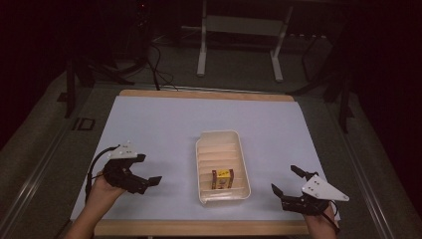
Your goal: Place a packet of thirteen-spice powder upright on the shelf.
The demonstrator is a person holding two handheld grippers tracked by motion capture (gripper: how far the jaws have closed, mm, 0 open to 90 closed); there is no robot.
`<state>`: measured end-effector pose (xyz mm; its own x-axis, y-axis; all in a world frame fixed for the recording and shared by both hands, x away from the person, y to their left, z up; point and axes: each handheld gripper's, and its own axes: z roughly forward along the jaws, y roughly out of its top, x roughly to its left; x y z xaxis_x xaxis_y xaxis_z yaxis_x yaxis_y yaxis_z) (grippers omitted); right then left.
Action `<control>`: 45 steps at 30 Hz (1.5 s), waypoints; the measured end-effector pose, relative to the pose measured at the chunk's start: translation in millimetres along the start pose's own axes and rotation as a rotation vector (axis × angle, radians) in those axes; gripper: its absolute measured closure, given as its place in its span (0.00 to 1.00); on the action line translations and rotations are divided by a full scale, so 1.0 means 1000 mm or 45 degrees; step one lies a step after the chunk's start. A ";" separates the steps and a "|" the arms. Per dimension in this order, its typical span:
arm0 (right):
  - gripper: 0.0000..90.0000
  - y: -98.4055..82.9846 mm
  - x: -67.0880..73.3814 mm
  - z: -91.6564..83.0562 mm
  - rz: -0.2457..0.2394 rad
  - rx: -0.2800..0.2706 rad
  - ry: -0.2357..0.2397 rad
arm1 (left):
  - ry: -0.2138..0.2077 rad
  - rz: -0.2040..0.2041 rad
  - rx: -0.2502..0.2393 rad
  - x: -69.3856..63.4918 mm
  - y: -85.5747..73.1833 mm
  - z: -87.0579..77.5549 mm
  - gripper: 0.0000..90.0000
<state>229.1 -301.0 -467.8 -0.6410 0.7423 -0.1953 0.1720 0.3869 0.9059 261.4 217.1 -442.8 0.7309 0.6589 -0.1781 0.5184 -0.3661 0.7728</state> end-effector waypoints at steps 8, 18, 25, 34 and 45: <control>0.16 0.000 0.001 0.000 -0.002 -0.002 -0.006 | 0.074 0.008 -0.001 -0.009 -0.015 -0.007 0.02; 0.16 0.000 0.001 0.000 0.000 -0.004 -0.008 | 0.099 -0.004 -0.048 -0.011 -0.036 -0.018 0.02; 0.16 -0.001 0.001 0.000 0.000 -0.003 -0.009 | 0.150 -0.001 -0.009 -0.018 -0.045 -0.019 0.02; 0.16 -0.002 0.001 -0.001 0.007 -0.009 -0.014 | 0.158 0.012 0.041 -0.024 -0.056 -0.011 0.02; 0.16 -0.004 0.000 0.000 0.016 -0.016 -0.033 | 0.268 0.100 0.039 -0.030 -0.058 -0.007 0.02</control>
<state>228.5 -302.6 -471.0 -0.6192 0.7610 -0.1935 0.1701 0.3706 0.9131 205.7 223.0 -478.1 0.6620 0.7493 0.0154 0.4792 -0.4390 0.7600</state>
